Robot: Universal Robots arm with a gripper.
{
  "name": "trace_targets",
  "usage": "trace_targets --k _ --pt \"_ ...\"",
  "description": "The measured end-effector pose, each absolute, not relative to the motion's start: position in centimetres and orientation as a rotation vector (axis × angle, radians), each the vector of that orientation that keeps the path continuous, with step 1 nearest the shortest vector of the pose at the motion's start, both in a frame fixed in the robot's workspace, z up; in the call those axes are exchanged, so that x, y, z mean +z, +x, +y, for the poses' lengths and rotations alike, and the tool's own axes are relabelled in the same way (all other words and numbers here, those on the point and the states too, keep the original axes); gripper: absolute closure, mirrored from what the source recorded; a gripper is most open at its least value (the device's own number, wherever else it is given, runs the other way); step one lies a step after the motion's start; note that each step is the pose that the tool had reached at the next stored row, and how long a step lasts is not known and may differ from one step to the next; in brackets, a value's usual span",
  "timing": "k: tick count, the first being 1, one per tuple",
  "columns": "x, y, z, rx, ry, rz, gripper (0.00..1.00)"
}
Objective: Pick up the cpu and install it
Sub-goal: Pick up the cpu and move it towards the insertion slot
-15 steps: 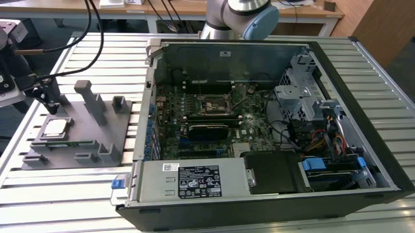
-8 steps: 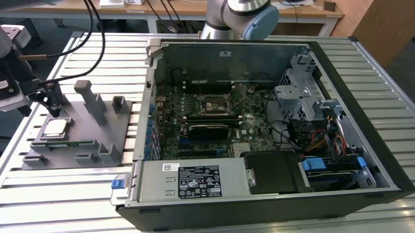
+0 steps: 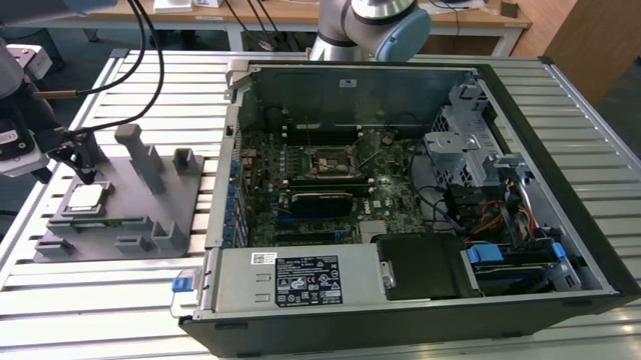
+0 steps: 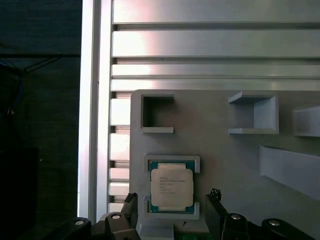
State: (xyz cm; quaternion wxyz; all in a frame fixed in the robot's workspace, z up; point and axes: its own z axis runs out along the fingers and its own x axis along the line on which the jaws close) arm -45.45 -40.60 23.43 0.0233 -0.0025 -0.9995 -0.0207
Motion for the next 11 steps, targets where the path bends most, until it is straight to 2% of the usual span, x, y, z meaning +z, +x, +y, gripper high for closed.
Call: trace_targets --k 11 --pt "23.07 -45.45 -40.6 -0.064 -0.008 -3.095 0.35"
